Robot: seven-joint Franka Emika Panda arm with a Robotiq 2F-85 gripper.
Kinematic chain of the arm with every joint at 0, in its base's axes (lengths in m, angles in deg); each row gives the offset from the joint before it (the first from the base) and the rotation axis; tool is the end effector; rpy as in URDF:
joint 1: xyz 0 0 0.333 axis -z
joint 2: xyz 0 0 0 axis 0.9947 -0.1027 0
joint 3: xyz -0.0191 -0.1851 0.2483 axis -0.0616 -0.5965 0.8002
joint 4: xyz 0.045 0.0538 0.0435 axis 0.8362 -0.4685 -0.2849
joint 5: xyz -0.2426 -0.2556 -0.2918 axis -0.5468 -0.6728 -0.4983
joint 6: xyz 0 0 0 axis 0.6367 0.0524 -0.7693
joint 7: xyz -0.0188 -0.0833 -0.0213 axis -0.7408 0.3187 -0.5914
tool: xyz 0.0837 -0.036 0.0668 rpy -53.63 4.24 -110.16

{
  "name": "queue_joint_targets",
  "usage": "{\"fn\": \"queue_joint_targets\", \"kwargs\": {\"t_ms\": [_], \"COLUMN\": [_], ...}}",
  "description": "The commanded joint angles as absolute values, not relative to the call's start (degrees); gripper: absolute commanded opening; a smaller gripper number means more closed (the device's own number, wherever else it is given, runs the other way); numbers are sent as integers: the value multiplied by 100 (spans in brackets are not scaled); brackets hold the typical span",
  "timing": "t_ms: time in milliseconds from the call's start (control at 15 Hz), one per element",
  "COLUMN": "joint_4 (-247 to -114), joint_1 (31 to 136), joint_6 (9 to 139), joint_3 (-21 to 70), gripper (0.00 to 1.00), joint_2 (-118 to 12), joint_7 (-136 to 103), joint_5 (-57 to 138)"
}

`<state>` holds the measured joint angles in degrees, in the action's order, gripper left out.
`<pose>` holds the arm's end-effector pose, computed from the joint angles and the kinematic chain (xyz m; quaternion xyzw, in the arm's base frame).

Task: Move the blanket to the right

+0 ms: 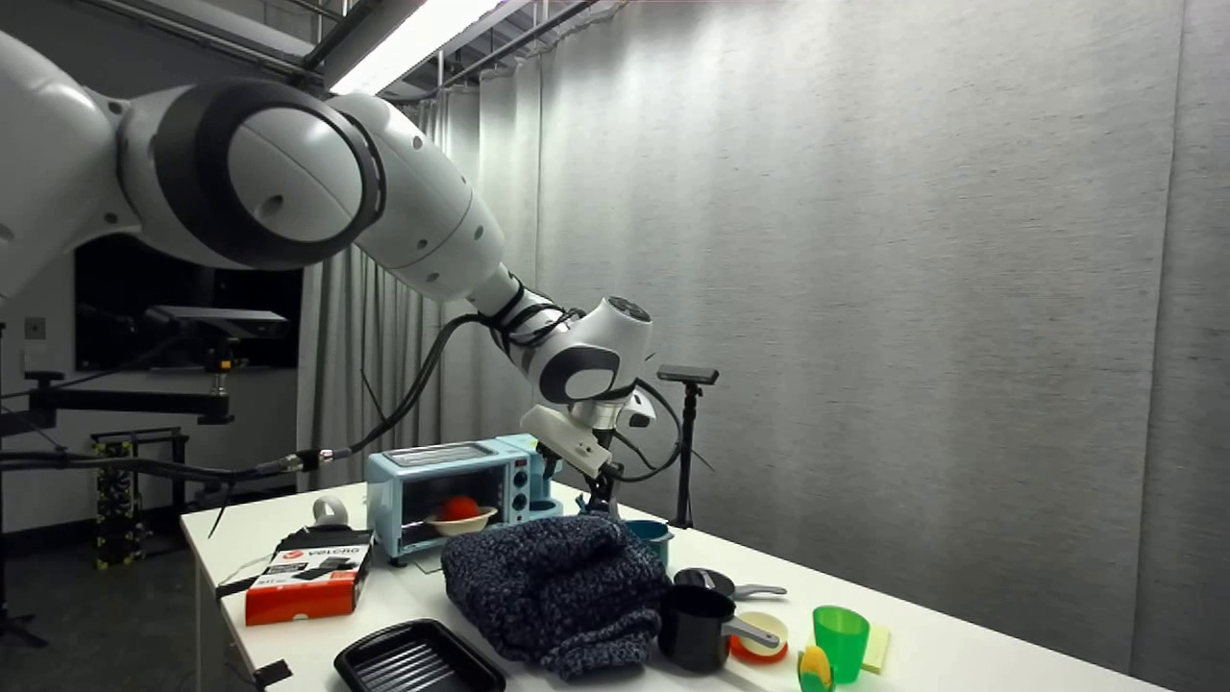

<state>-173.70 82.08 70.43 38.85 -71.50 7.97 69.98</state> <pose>0.7673 0.1603 0.3002 -0.9599 -0.1203 -0.1089 0.2287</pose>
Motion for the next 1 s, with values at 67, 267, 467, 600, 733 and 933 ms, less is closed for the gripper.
{"fn": "queue_joint_targets", "kwargs": {"t_ms": [67,267,467,600,733,933], "joint_4": [-16892,-16951,-17060,-17107,-17103,-17215], "joint_1": [8339,8357,8415,8468,8484,8558], "joint_6": [6747,6766,6853,6925,7001,7094], "joint_3": [4070,4042,3979,3896,3737,3509], "gripper": [74,50,27,11,0,0], "joint_2": [-7675,-7764,-7804,-7820,-7895,-7928], "joint_7": [798,791,845,839,754,630], "joint_5": [6866,6792,6614,6431,6135,5788]}}
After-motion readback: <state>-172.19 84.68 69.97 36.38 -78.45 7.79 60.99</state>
